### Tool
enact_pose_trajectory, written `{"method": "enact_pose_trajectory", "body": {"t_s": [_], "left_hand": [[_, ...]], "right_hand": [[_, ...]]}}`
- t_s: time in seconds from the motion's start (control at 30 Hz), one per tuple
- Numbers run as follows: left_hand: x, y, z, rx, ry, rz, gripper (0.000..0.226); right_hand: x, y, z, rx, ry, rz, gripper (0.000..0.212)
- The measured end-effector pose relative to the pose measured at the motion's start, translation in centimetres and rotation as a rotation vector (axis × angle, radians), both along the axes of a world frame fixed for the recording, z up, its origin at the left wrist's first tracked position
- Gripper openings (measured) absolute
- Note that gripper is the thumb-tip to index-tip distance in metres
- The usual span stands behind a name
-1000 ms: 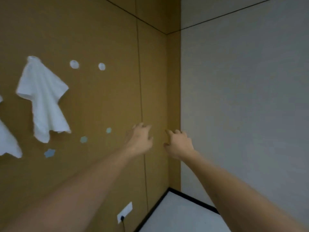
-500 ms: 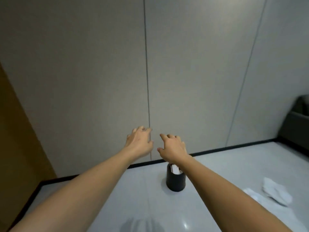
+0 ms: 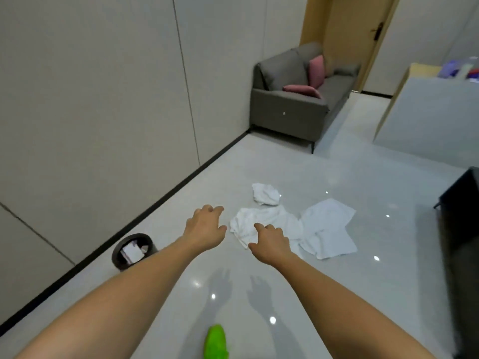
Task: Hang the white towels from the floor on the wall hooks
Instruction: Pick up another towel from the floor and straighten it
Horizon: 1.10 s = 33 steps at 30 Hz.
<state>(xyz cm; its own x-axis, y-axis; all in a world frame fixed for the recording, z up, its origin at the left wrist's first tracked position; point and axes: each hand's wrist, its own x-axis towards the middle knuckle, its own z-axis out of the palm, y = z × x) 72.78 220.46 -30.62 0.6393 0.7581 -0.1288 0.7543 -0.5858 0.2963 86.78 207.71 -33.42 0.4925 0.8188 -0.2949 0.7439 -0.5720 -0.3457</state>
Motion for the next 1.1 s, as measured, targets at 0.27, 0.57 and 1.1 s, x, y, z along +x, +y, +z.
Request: {"method": "enact_pose_trajectory", "body": {"t_s": [0.27,0.57,1.1], "left_hand": [[10.8,7.9,-9.1,-0.265,0.143,-0.207,0.058],[21.4,13.7,-17.3,-0.431,0.277,-0.28,0.06],[33.3,27.3,-35.2,-0.62,0.392,-0.004,0.049]], "right_hand": [[7.7,2.6,-7.7,-0.182,0.147,-0.368,0.057],[15.8,6.1,-16.1,-0.255,0.341,-0.595,0.057],[30.6,24.4,-36.2,-0.188,0.59,-0.716,0.033]]}}
